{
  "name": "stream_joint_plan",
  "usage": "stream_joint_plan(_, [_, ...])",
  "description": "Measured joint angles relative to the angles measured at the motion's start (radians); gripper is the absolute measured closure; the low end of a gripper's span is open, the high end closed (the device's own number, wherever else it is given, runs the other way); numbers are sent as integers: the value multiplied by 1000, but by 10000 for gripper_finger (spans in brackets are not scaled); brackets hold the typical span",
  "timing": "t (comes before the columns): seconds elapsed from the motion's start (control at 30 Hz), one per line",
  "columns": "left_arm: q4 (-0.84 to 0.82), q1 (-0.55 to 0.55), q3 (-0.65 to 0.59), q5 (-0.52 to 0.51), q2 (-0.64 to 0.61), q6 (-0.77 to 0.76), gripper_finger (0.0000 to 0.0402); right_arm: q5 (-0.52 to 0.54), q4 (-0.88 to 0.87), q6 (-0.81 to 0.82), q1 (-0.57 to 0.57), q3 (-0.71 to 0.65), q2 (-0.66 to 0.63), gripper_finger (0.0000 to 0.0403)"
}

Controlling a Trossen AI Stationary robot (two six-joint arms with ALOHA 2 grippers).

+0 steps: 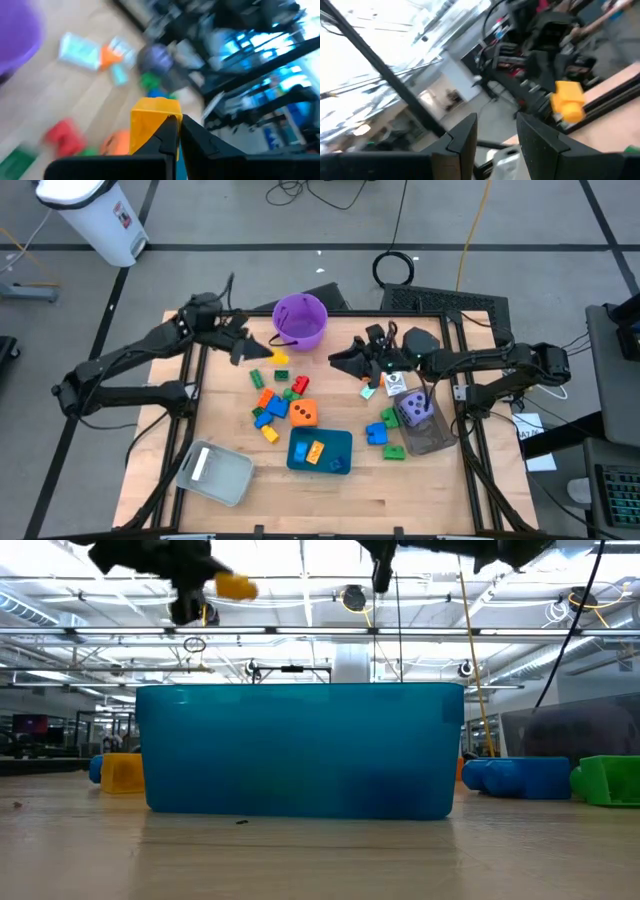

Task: Pick & Place Toys
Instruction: Put the top yellow game piece into the blue bin

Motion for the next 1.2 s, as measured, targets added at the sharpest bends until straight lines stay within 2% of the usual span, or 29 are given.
stream_joint_plan(0.13, [203, -68, 0, -51, 17, -98, 394, 114, -61, -160, 63, 70, 0, 273])
stream_joint_plan(0.27, [343, -153, -1, -91, 77, -159, 385, 291, -284, -437, 141, 187, 0, 273])
stream_joint_plan(0.37, [445, -217, -1, -123, 126, -193, 394, 425, -395, -637, 197, 259, 0, 273])
stream_joint_plan(0.47, [543, -268, -1, -147, 185, -229, 392, 443, -421, -775, 238, 297, -1, 273])
stream_joint_plan(0.57, [635, -307, -1, -151, 242, -269, 383, 443, -428, -788, 253, 303, -1, 273])
stream_joint_plan(0.7, [730, -342, -1, -160, 305, -322, 394, 476, -478, -769, 251, 303, -1, 259])
stream_joint_plan(0.93, [812, -388, -1, -191, 372, -376, 384, 475, -539, -744, 249, 303, 0, 192])
stream_joint_plan(1.07, [829, -398, -1, -230, 373, -386, 395, 474, -583, -761, 250, 303, 9, 157])
stream_joint_plan(1.2, [902, -397, -1, -239, 373, -417, 384, 474, -618, -800, 261, 303, 35, 134])
